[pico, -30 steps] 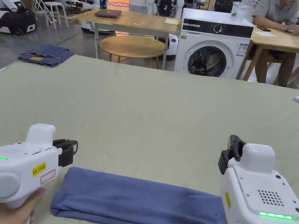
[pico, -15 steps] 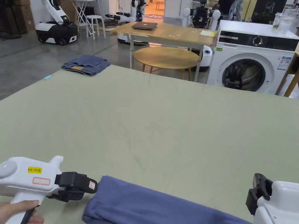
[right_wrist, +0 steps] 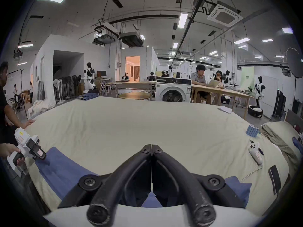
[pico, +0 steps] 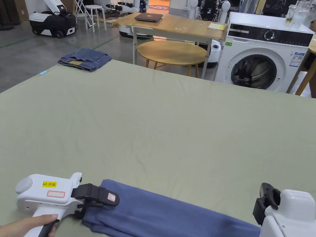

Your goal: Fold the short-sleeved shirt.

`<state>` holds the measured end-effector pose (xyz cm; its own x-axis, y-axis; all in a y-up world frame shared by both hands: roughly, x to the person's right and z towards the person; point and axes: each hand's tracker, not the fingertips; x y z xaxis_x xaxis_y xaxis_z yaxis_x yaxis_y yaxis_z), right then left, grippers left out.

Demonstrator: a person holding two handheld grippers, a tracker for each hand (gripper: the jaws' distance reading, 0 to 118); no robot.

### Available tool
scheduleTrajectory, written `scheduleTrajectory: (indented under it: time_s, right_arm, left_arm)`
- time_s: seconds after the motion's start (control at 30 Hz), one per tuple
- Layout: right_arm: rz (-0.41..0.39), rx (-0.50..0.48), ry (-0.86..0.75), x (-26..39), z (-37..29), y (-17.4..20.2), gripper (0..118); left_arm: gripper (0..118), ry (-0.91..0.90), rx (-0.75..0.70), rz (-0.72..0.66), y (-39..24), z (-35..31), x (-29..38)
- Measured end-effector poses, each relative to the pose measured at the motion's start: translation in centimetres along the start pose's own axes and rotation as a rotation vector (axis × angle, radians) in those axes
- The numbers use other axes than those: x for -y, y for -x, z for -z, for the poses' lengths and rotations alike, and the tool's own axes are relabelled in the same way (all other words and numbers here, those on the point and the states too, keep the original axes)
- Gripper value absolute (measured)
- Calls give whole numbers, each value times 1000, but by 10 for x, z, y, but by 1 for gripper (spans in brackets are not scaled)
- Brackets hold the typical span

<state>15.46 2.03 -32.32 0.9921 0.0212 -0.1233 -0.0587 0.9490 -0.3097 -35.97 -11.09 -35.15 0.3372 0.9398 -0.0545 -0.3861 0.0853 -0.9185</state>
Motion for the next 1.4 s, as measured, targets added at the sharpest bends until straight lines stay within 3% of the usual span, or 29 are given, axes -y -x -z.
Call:
scheduleTrajectory:
  time_s: [0.07,0.13,0.17,0.2,0.73,1.03,1.23,1.4]
  right_arm:
    - [3,-2,5,1,0,1,0]
    - [5,-7,12,3,1,1,0]
    - [5,-8,15,3,0,1,0]
    - [5,-10,18,4,0,2,0]
    - [-5,-14,23,1,-2,-5,0]
    - [-6,-31,11,-4,-4,-3,0]
    - [4,-39,14,-5,-5,-5,0]
    - [9,-39,21,-3,-7,-8,0]
  left_arm:
    - [44,25,-60,31,-4,9,-1]
    - [8,21,-167,27,-3,13,0]
    - [3,7,-188,30,-3,14,1]
    - [2,-5,-150,31,-5,12,5]
    - [0,-157,-302,210,-74,-37,11]
    - [0,-239,-547,301,-113,-102,14]
    - [0,-212,-579,424,-153,-86,33]
    - [0,-147,-514,526,-189,-47,49]
